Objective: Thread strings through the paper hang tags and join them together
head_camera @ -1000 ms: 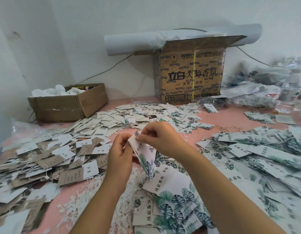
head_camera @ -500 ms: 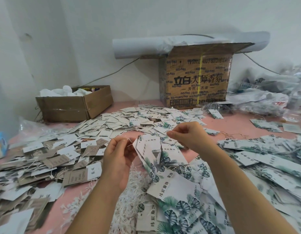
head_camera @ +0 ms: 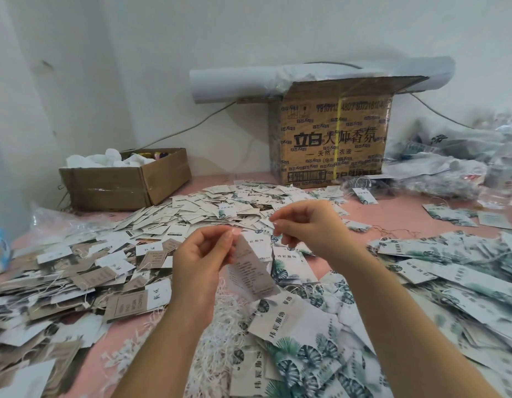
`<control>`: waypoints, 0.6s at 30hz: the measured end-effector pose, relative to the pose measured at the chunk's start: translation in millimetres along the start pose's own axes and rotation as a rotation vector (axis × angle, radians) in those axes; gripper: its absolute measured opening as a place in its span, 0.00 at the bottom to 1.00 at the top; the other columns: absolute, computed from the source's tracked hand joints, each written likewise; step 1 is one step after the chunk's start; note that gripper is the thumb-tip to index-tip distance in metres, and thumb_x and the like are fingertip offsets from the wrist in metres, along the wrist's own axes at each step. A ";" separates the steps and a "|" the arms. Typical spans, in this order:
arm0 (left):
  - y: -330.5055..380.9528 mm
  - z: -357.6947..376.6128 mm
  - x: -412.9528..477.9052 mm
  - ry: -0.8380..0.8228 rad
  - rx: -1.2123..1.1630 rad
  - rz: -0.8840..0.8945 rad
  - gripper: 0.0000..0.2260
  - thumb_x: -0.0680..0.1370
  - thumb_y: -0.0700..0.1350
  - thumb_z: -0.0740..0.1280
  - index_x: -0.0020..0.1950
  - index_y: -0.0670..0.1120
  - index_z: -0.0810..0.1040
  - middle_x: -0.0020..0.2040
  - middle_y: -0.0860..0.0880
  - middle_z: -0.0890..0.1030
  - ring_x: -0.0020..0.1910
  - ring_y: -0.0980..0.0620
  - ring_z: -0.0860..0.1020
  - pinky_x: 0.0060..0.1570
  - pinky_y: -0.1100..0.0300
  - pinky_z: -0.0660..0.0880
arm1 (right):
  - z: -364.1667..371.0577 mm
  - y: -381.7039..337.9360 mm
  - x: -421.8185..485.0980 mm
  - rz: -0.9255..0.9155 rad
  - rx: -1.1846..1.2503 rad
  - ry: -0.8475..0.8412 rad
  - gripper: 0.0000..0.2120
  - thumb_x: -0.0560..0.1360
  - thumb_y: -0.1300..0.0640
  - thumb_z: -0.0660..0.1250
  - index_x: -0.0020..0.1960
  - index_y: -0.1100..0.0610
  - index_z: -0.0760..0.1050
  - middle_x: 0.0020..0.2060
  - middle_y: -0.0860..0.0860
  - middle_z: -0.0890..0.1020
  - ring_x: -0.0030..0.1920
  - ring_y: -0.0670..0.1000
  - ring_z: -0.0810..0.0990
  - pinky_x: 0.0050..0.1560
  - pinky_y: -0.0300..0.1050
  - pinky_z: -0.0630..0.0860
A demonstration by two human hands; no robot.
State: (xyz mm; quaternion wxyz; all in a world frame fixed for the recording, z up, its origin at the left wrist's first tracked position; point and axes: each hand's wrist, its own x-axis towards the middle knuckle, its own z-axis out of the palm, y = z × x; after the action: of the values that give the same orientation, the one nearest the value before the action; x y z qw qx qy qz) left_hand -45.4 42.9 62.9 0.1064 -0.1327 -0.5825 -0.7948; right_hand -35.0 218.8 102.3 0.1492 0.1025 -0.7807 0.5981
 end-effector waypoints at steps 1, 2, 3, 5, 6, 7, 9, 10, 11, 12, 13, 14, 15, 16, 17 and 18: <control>1.3 1.6 -1.2 -0.022 0.022 0.019 0.05 0.69 0.40 0.69 0.41 0.48 0.81 0.34 0.51 0.83 0.34 0.58 0.79 0.35 0.67 0.77 | 3.4 -3.1 -0.7 -0.015 -0.028 -0.034 0.09 0.72 0.69 0.67 0.40 0.56 0.80 0.26 0.47 0.81 0.25 0.43 0.76 0.29 0.34 0.74; 2.6 3.5 -2.1 -0.041 0.043 0.037 0.05 0.70 0.39 0.69 0.43 0.48 0.80 0.35 0.52 0.83 0.34 0.58 0.79 0.35 0.67 0.77 | 6.5 -5.9 -1.4 -0.030 -0.063 -0.065 0.09 0.72 0.68 0.68 0.39 0.55 0.80 0.26 0.46 0.80 0.25 0.42 0.76 0.28 0.34 0.73; 3.6 5.5 -3.0 -0.057 0.059 0.053 0.06 0.72 0.38 0.68 0.45 0.48 0.79 0.35 0.52 0.82 0.35 0.58 0.79 0.35 0.66 0.76 | 9.5 -8.1 -1.9 -0.047 -0.094 -0.090 0.10 0.72 0.67 0.68 0.39 0.54 0.80 0.26 0.45 0.80 0.26 0.41 0.75 0.28 0.33 0.72; 5.5 9.1 -4.5 -0.089 0.076 0.083 0.08 0.75 0.37 0.66 0.47 0.49 0.77 0.36 0.52 0.82 0.36 0.57 0.80 0.35 0.66 0.76 | 14.5 -11.4 -3.0 -0.085 -0.118 -0.114 0.10 0.72 0.67 0.69 0.38 0.52 0.80 0.26 0.44 0.79 0.26 0.40 0.74 0.28 0.31 0.70; 6.5 10.6 -5.4 -0.109 0.084 0.099 0.09 0.75 0.36 0.66 0.48 0.50 0.77 0.36 0.52 0.82 0.36 0.57 0.80 0.34 0.66 0.76 | 17.1 -12.4 -3.6 -0.105 -0.113 -0.116 0.11 0.72 0.67 0.69 0.38 0.52 0.80 0.25 0.43 0.79 0.26 0.39 0.73 0.29 0.30 0.69; 7.7 11.5 -6.6 -0.127 0.095 0.114 0.09 0.76 0.36 0.65 0.48 0.51 0.76 0.36 0.52 0.81 0.37 0.56 0.80 0.34 0.66 0.75 | 19.6 -13.2 -4.2 -0.121 -0.107 -0.113 0.11 0.71 0.67 0.69 0.37 0.51 0.80 0.24 0.42 0.78 0.27 0.38 0.73 0.29 0.30 0.69; 9.9 12.8 -8.0 -0.153 0.110 0.134 0.10 0.77 0.36 0.65 0.48 0.52 0.76 0.37 0.51 0.81 0.38 0.55 0.80 0.34 0.67 0.75 | 23.5 -15.0 -4.8 -0.141 -0.090 -0.099 0.12 0.71 0.67 0.70 0.37 0.50 0.80 0.23 0.41 0.78 0.27 0.37 0.73 0.29 0.30 0.69; 10.7 13.0 -8.1 -0.159 0.110 0.136 0.10 0.77 0.36 0.64 0.48 0.52 0.76 0.37 0.51 0.80 0.37 0.55 0.80 0.34 0.67 0.75 | 24.5 -15.7 -5.0 -0.149 -0.070 -0.091 0.12 0.71 0.67 0.70 0.37 0.50 0.80 0.24 0.41 0.78 0.27 0.37 0.73 0.29 0.31 0.70; 11.4 13.4 -8.0 -0.164 0.105 0.134 0.10 0.77 0.36 0.64 0.49 0.52 0.76 0.36 0.51 0.80 0.37 0.55 0.80 0.34 0.67 0.74 | 24.8 -16.5 -4.9 -0.158 -0.046 -0.086 0.12 0.71 0.68 0.70 0.37 0.50 0.80 0.24 0.41 0.78 0.27 0.38 0.73 0.29 0.32 0.71; 12.0 13.6 -7.8 -0.169 0.099 0.130 0.10 0.77 0.36 0.64 0.49 0.51 0.75 0.36 0.51 0.80 0.37 0.56 0.80 0.35 0.67 0.74 | 24.5 -17.3 -4.9 -0.167 -0.028 -0.086 0.12 0.70 0.68 0.70 0.38 0.51 0.80 0.25 0.42 0.78 0.27 0.38 0.73 0.29 0.33 0.72; 12.4 14.1 -7.8 -0.174 0.094 0.125 0.09 0.77 0.36 0.64 0.49 0.50 0.75 0.36 0.52 0.80 0.36 0.56 0.80 0.35 0.67 0.74 | 24.3 -18.2 -5.2 -0.174 -0.024 -0.093 0.12 0.70 0.68 0.69 0.38 0.52 0.80 0.25 0.42 0.78 0.28 0.38 0.73 0.30 0.33 0.72; 12.9 14.5 -7.9 -0.178 0.092 0.123 0.09 0.77 0.35 0.64 0.49 0.50 0.75 0.35 0.52 0.80 0.36 0.56 0.79 0.35 0.67 0.75 | 24.1 -18.9 -5.7 -0.180 -0.036 -0.103 0.11 0.71 0.68 0.69 0.38 0.52 0.80 0.26 0.42 0.78 0.28 0.38 0.73 0.30 0.33 0.72; 13.3 15.2 -7.9 -0.181 0.091 0.124 0.09 0.76 0.35 0.64 0.49 0.50 0.75 0.36 0.52 0.80 0.36 0.56 0.79 0.35 0.67 0.75 | 24.3 -19.7 -5.9 -0.185 -0.058 -0.113 0.11 0.71 0.68 0.69 0.38 0.53 0.80 0.26 0.42 0.78 0.28 0.38 0.74 0.30 0.33 0.72; 13.5 15.5 -8.2 -0.181 0.090 0.124 0.10 0.76 0.35 0.64 0.49 0.50 0.75 0.36 0.52 0.81 0.36 0.56 0.80 0.35 0.67 0.75 | 24.8 -20.2 -6.1 -0.187 -0.081 -0.121 0.12 0.72 0.68 0.68 0.37 0.52 0.79 0.26 0.42 0.78 0.28 0.38 0.74 0.30 0.33 0.72; 13.6 15.7 -8.6 -0.180 0.086 0.123 0.10 0.76 0.35 0.64 0.49 0.50 0.75 0.36 0.51 0.81 0.36 0.55 0.80 0.36 0.66 0.75 | 25.3 -20.7 -6.2 -0.188 -0.099 -0.124 0.13 0.72 0.68 0.68 0.37 0.52 0.78 0.25 0.42 0.77 0.27 0.38 0.73 0.31 0.33 0.72; 13.6 15.8 -9.0 -0.178 0.081 0.121 0.09 0.76 0.35 0.64 0.49 0.50 0.75 0.36 0.51 0.81 0.37 0.55 0.80 0.36 0.66 0.76 | 26.0 -21.1 -6.2 -0.190 -0.110 -0.121 0.13 0.73 0.68 0.67 0.36 0.51 0.77 0.25 0.42 0.76 0.27 0.38 0.73 0.31 0.33 0.72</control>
State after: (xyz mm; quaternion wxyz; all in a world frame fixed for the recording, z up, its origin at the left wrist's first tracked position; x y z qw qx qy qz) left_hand -31.1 54.0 76.6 0.1075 -0.2332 -0.6120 -0.7480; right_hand -25.0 188.0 112.9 0.1630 0.2036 -0.8067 0.5303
